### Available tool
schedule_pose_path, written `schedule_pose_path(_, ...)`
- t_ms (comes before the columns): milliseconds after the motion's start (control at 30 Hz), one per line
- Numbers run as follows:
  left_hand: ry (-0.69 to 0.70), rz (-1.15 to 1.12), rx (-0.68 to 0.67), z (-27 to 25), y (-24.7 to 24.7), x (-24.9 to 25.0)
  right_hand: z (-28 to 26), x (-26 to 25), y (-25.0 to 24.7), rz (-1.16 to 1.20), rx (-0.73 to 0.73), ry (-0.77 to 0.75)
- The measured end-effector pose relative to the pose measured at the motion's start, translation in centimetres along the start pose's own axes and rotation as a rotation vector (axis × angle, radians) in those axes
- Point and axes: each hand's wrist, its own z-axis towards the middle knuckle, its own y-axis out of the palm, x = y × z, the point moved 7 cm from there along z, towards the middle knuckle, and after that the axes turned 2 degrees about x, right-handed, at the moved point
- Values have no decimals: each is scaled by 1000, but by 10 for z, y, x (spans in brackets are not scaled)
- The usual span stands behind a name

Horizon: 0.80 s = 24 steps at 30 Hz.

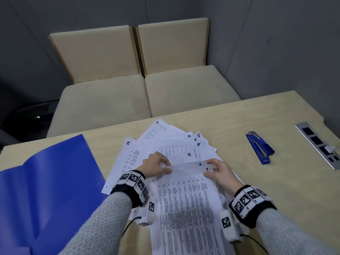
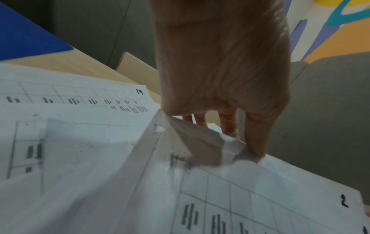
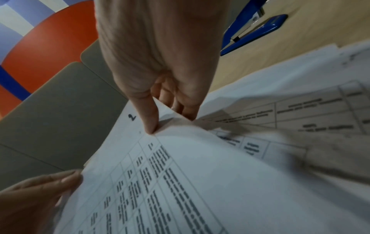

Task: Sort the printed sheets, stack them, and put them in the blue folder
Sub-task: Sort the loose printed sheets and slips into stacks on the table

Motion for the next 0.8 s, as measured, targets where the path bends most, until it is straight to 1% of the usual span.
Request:
schedule_pose_path(100,32,16,142,5,-4,-1,5,3,2,-50,10,-6)
schedule_pose_path(167,12,-19,232,9,-8,-3,8,4,5,-174,0,-36)
schedule_pose_path(200,11,-30,248,11,-8,-3,10,4,8,-253,-5,-57)
schedule_pose_path(267,57,-2,231,14,-6,6,14,2,12,-352,-12,-106)
schedule_pose_path(367,163,56,184,20,1,23,19,-3,15,-413,24,-166)
schedule_pose_path(533,266,227,164,38,10,44,27,1,-1,-419,196,-105)
schedule_pose_path(633,348,351,148,46,13,55,30,3,-6,-386,212,-69)
schedule_pose_path(667,361,398,164,50,13,56,30,2,-7,-388,210,-64)
schedule_pose_path(733,374,466,241,56,10,56,30,0,-7,-386,215,-64)
schedule_pose_path(800,349,452,308,62,5,55,29,-1,-8,-389,235,-64)
